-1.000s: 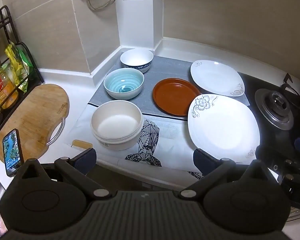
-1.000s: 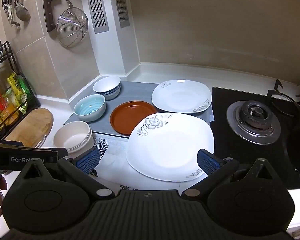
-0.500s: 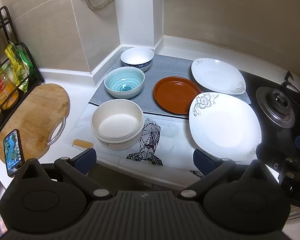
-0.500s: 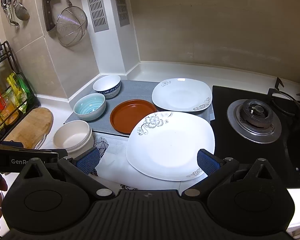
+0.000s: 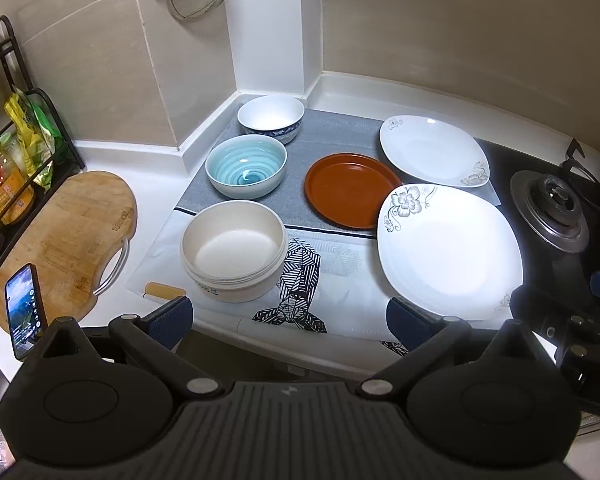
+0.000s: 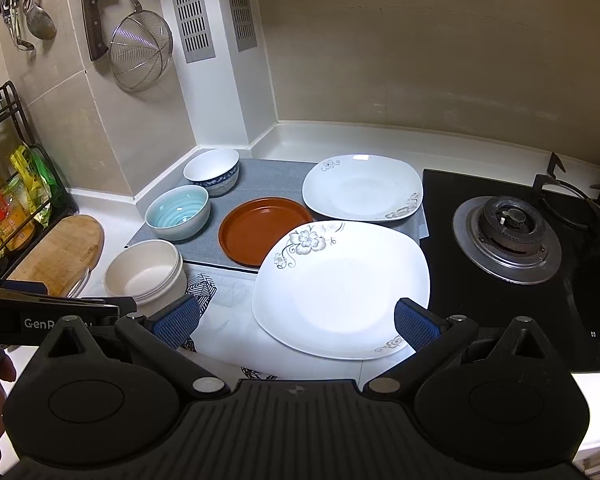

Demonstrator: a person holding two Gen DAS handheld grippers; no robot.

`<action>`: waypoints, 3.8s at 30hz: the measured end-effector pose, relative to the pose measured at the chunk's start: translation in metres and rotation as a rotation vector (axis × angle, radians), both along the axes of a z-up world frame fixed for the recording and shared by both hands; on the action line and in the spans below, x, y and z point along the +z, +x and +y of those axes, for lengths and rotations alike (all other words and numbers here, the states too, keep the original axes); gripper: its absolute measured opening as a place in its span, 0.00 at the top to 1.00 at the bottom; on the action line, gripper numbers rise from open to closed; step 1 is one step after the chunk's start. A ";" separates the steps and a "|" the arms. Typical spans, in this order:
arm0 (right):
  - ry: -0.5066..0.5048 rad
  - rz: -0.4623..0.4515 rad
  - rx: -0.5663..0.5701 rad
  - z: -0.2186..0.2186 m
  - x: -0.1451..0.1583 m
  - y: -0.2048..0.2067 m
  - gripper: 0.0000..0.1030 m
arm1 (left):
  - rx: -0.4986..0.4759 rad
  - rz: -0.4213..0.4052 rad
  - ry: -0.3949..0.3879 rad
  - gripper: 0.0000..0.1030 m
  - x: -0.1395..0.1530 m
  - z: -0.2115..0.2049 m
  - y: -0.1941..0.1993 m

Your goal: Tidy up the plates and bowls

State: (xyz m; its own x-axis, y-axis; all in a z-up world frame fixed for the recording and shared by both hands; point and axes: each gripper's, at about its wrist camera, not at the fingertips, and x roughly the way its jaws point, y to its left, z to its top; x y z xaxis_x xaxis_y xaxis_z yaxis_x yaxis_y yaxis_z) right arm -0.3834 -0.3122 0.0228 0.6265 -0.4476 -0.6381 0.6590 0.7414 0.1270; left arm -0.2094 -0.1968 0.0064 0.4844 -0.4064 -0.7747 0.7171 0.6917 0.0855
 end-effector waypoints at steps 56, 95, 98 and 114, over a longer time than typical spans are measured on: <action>0.171 0.036 0.108 -0.078 -0.014 0.117 0.00 | 0.071 0.086 -0.043 0.00 0.000 -0.008 0.130; 0.172 0.421 0.911 -0.254 -0.136 0.342 0.22 | 0.361 0.479 0.029 0.20 -0.125 -0.211 0.181; 0.096 0.428 0.937 -0.249 -0.135 0.338 0.41 | 0.356 0.488 0.029 0.39 -0.125 -0.216 0.185; -0.007 0.299 0.876 -0.259 -0.113 0.327 0.76 | 0.425 0.343 0.014 0.85 -0.091 -0.224 0.185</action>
State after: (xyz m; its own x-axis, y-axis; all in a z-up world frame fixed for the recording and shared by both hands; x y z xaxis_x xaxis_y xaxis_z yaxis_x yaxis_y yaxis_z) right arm -0.0561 -0.5714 -0.0906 0.5529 0.1036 -0.8268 -0.1327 0.9905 0.0354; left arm -0.0245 -0.4211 -0.0851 0.3222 -0.2180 -0.9212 0.3627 0.9273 -0.0926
